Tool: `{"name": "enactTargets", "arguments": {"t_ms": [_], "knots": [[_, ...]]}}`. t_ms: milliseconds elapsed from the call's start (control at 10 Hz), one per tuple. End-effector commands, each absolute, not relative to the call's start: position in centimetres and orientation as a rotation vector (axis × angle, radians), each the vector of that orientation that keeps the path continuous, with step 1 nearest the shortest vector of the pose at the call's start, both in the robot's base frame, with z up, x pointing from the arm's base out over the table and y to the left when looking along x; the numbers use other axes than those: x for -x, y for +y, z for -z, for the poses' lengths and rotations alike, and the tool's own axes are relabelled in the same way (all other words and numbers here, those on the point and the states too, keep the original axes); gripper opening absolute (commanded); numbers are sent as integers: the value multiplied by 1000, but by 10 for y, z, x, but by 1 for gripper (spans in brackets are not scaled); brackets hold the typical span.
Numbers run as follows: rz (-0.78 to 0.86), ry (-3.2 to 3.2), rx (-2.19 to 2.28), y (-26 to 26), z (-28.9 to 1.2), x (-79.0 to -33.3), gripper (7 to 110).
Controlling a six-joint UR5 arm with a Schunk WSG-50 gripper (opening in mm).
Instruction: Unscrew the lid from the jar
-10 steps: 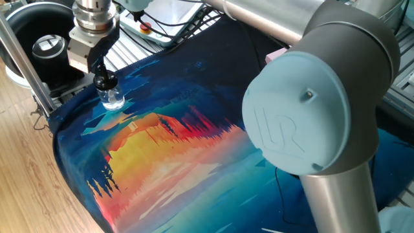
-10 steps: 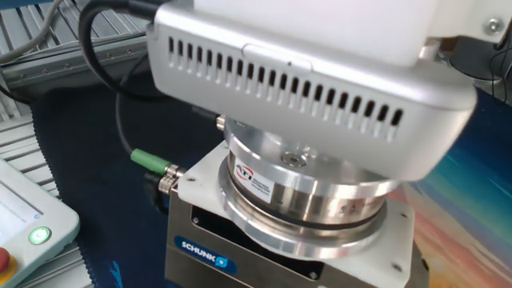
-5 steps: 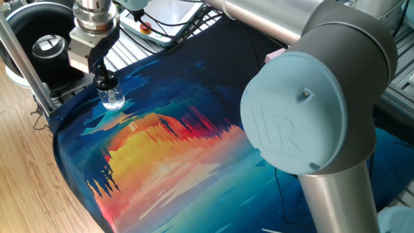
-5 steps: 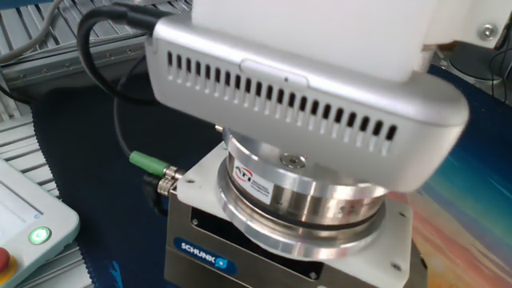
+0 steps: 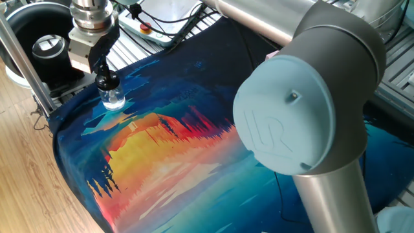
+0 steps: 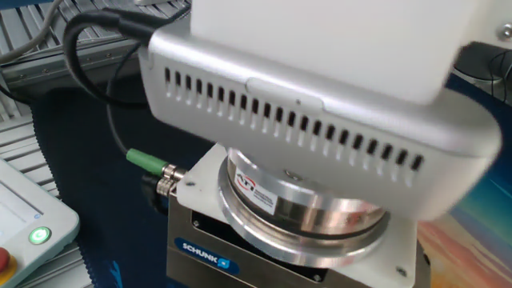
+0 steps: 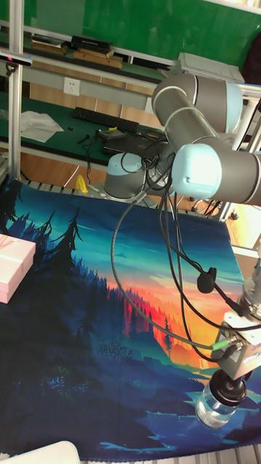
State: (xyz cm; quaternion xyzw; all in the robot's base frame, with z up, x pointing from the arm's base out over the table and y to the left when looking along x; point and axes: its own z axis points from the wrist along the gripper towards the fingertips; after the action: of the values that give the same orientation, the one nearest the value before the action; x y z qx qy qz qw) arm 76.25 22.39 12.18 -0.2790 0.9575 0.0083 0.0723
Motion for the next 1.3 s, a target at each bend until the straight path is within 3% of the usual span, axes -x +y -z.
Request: {"name": "enactTargets", "arguments": {"t_ms": [0, 600, 1200], "knots": [[-19, 2881, 940, 225, -122, -760, 22], [63, 2837, 1234, 236, -125, -769, 22], [33, 2727, 1544, 237, -119, -766, 22]]}}
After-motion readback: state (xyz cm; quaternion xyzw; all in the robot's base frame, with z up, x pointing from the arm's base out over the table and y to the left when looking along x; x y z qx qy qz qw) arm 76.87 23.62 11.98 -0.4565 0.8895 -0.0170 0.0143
